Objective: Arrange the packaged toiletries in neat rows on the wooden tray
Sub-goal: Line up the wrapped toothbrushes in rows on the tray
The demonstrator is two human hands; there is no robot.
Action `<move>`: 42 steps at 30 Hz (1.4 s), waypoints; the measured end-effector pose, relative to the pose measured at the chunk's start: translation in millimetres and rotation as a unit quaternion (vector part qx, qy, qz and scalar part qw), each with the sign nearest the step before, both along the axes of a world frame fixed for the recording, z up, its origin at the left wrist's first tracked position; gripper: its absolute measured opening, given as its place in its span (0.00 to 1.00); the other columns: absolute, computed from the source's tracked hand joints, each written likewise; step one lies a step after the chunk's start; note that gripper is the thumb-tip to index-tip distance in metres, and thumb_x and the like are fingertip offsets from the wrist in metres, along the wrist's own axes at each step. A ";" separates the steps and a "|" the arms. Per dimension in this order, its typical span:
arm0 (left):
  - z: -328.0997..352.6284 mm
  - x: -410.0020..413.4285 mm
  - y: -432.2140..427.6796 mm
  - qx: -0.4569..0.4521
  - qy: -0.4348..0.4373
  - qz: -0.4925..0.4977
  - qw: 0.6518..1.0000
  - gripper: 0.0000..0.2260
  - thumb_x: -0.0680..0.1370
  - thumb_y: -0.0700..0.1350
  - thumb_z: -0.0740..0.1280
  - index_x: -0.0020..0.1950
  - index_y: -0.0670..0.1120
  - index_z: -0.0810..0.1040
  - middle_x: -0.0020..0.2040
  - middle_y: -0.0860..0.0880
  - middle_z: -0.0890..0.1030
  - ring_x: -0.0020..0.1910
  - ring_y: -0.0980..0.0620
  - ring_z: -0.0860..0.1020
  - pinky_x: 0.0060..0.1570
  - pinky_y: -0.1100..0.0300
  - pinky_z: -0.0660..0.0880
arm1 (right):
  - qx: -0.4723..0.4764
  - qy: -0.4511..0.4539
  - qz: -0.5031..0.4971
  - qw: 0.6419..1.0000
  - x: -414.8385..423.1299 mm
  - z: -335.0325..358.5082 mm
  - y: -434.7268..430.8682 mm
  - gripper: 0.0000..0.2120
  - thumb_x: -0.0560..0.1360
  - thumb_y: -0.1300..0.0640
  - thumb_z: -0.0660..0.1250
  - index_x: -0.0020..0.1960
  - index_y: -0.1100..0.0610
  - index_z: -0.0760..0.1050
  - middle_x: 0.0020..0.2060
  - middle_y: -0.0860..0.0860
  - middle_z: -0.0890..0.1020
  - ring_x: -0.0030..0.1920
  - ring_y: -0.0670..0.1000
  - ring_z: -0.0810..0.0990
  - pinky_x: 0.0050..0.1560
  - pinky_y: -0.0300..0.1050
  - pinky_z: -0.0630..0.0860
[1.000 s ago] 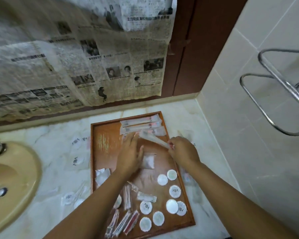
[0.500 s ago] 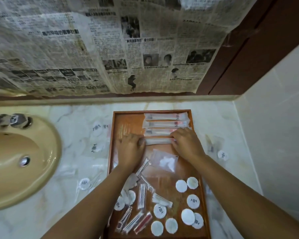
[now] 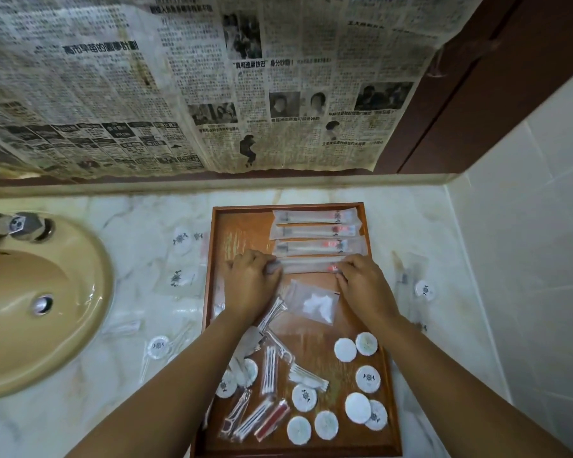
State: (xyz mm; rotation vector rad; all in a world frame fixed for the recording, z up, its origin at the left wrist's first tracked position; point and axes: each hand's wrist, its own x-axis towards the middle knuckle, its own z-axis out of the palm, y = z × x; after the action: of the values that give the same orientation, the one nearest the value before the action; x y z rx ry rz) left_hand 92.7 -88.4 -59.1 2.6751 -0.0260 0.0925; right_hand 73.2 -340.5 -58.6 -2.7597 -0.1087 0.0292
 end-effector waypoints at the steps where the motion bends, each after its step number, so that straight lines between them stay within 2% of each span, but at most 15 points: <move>1: -1.1 0.6 1.2 0.002 0.002 -0.002 1.000 0.08 0.77 0.52 0.72 0.52 0.52 0.86 0.50 0.52 0.83 0.49 0.50 0.79 0.54 0.50 0.68 | 0.006 0.009 -0.006 1.000 0.8 0.0 -0.2 0.11 0.79 0.55 0.70 0.60 0.57 0.83 0.56 0.53 0.84 0.53 0.54 0.83 0.57 0.39 0.76; 5: -4.9 4.0 4.8 0.010 0.011 -0.013 1.000 0.08 0.76 0.55 0.72 0.52 0.54 0.85 0.49 0.53 0.82 0.50 0.51 0.78 0.53 0.49 0.70 | -0.010 -0.012 -0.001 1.000 6.2 1.9 -1.0 0.08 0.78 0.60 0.72 0.56 0.59 0.84 0.53 0.56 0.84 0.50 0.57 0.83 0.53 0.46 0.80; 11: 2.1 4.6 -3.2 0.085 -0.013 -0.069 0.994 0.07 0.76 0.50 0.72 0.53 0.52 0.86 0.49 0.50 0.81 0.49 0.46 0.77 0.51 0.50 0.68 | -0.048 -0.015 0.028 0.998 5.3 3.4 -6.9 0.10 0.75 0.57 0.74 0.56 0.56 0.85 0.53 0.53 0.84 0.51 0.55 0.81 0.54 0.46 0.79; 15: 10.1 7.6 -28.6 0.095 -0.018 -0.153 0.983 0.10 0.78 0.51 0.69 0.57 0.52 0.85 0.50 0.49 0.80 0.49 0.46 0.78 0.52 0.49 0.69 | -0.069 -0.014 0.046 0.996 3.4 6.7 -7.3 0.09 0.74 0.56 0.73 0.53 0.54 0.86 0.51 0.52 0.84 0.51 0.55 0.80 0.54 0.50 0.76; 19: 8.5 10.7 -55.1 0.100 0.020 -0.206 0.973 0.09 0.78 0.49 0.66 0.50 0.50 0.86 0.45 0.48 0.81 0.44 0.44 0.80 0.46 0.52 0.72 | -0.101 -0.029 0.040 0.994 -0.1 9.6 -7.1 0.07 0.73 0.57 0.73 0.51 0.52 0.86 0.50 0.51 0.85 0.52 0.56 0.80 0.54 0.53 0.71; 23: 3.4 12.2 -63.0 0.099 0.029 -0.206 0.973 0.06 0.76 0.45 0.69 0.47 0.48 0.86 0.42 0.46 0.80 0.37 0.42 0.80 0.38 0.54 0.75 | -0.129 -0.009 -0.010 0.992 1.8 11.1 -18.0 0.11 0.73 0.51 0.74 0.55 0.50 0.83 0.51 0.51 0.82 0.51 0.56 0.78 0.54 0.53 0.67; 26: 0.9 11.0 -68.0 0.090 0.013 -0.222 0.971 0.07 0.77 0.46 0.67 0.45 0.46 0.85 0.40 0.45 0.79 0.34 0.42 0.79 0.35 0.55 0.74 | -0.137 0.020 -0.009 0.990 5.6 14.1 -22.9 0.15 0.75 0.45 0.73 0.59 0.50 0.82 0.55 0.50 0.83 0.53 0.55 0.78 0.55 0.53 0.65; 31: -0.7 8.3 -72.4 0.072 0.007 -0.225 0.972 0.15 0.79 0.57 0.66 0.52 0.47 0.85 0.44 0.46 0.79 0.39 0.46 0.79 0.39 0.56 0.75 | -0.118 0.048 -0.014 0.992 9.2 18.6 -23.5 0.19 0.76 0.39 0.69 0.63 0.48 0.79 0.58 0.49 0.84 0.57 0.54 0.77 0.57 0.52 0.62; 38: -2.0 7.9 -74.6 0.062 0.018 -0.203 0.977 0.13 0.78 0.55 0.70 0.54 0.48 0.85 0.48 0.47 0.81 0.44 0.46 0.80 0.45 0.54 0.75 | -0.097 0.056 -0.003 0.994 7.8 19.8 -25.0 0.22 0.75 0.37 0.69 0.65 0.45 0.78 0.59 0.48 0.81 0.59 0.54 0.76 0.59 0.53 0.62; 40: -1.8 7.9 -76.0 0.057 0.015 -0.197 0.979 0.12 0.77 0.54 0.72 0.53 0.48 0.85 0.50 0.47 0.81 0.46 0.46 0.80 0.47 0.53 0.74 | -0.111 0.061 0.019 0.992 7.1 19.3 -25.1 0.21 0.76 0.39 0.68 0.65 0.45 0.78 0.62 0.48 0.79 0.61 0.53 0.73 0.60 0.53 0.61; 42: -0.4 8.1 -76.5 0.055 0.005 -0.203 0.978 0.12 0.76 0.54 0.73 0.52 0.47 0.84 0.50 0.47 0.80 0.47 0.46 0.79 0.47 0.52 0.73 | -0.112 0.062 0.033 0.991 8.5 19.9 -23.9 0.17 0.76 0.42 0.70 0.61 0.47 0.81 0.61 0.48 0.79 0.59 0.54 0.73 0.59 0.53 0.61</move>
State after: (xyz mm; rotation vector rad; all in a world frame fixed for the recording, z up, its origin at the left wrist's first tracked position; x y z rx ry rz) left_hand 100.8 -164.9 -59.5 2.7195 -0.5873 -0.0536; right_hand 81.7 -364.4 -38.7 -2.9678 -0.1733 0.2433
